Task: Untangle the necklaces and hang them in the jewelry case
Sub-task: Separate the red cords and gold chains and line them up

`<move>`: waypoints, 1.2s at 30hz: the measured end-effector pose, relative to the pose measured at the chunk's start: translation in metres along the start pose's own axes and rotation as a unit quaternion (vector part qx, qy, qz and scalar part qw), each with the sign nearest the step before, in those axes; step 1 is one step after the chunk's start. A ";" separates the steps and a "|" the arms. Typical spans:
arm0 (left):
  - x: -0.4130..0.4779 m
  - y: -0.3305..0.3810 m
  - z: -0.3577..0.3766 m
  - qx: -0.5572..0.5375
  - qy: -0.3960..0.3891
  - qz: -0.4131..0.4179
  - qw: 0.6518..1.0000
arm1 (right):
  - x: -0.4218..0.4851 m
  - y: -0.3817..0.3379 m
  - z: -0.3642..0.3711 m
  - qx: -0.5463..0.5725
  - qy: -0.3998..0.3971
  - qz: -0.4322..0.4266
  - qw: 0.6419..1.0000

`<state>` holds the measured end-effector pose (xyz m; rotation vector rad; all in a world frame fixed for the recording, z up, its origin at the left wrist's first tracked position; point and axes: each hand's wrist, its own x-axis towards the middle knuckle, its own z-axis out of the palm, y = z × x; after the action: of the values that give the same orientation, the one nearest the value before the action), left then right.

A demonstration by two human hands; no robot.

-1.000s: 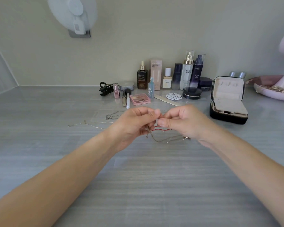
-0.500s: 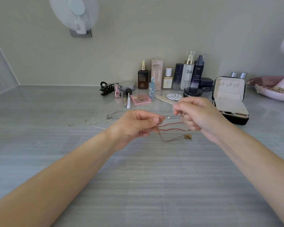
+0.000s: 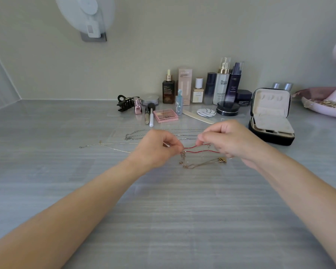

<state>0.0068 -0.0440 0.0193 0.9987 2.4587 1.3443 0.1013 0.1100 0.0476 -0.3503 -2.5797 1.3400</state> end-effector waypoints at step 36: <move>0.006 -0.016 -0.002 0.214 -0.015 -0.067 0.974 | 0.000 -0.008 -0.021 0.377 0.176 -0.024 0.909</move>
<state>-0.0059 -0.0475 0.0087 0.8988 2.7987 0.7674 0.1063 0.1221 0.0657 -0.3352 -1.6115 1.9052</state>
